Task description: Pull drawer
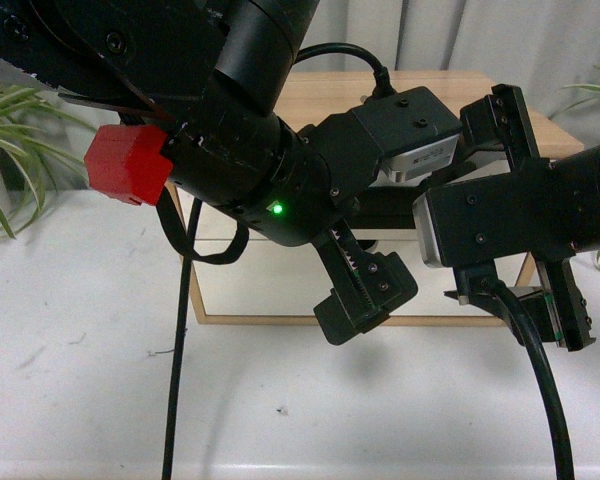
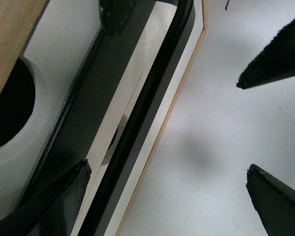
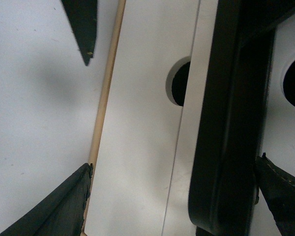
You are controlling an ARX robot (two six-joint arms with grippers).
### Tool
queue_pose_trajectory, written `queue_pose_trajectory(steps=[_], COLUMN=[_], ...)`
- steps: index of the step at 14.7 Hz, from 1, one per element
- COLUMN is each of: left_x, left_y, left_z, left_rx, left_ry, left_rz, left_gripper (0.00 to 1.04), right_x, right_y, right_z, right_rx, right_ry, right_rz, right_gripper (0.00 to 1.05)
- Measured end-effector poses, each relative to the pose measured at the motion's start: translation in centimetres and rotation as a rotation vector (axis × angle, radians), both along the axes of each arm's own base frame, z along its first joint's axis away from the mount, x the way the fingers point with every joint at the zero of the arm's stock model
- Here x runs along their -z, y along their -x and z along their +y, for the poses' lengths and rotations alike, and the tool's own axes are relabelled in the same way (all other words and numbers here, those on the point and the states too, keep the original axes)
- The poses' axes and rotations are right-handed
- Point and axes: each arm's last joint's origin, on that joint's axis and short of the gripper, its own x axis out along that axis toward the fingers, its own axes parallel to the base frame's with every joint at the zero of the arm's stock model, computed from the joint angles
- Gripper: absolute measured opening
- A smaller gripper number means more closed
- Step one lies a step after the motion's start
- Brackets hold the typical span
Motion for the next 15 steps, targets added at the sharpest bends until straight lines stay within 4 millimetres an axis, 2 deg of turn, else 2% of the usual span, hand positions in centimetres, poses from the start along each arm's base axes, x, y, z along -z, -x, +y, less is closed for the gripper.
queue_pose_trajectory(steps=[2, 4, 15], left_x=[0.0, 0.0, 0.7], left_y=[0.0, 0.0, 0.6], left_z=[0.0, 0.0, -0.7], left_rx=[-0.003, -0.001, 0.031], left_ry=[0.004, 0.006, 0.017], left_rz=[0.001, 0.002, 0.005], left_gripper=[0.98, 0.98, 0.98], right_x=[0.7, 0.4, 1.9], right_y=[0.8, 1.0, -0.1], right_z=[0.2, 0.2, -0.6], right_rx=[-0.009, -0.005, 0.029], right_ry=[0.008, 0.023, 0.031], right_rz=[0.051, 0.060, 0.072], right_gripper=[0.98, 0.98, 0.98])
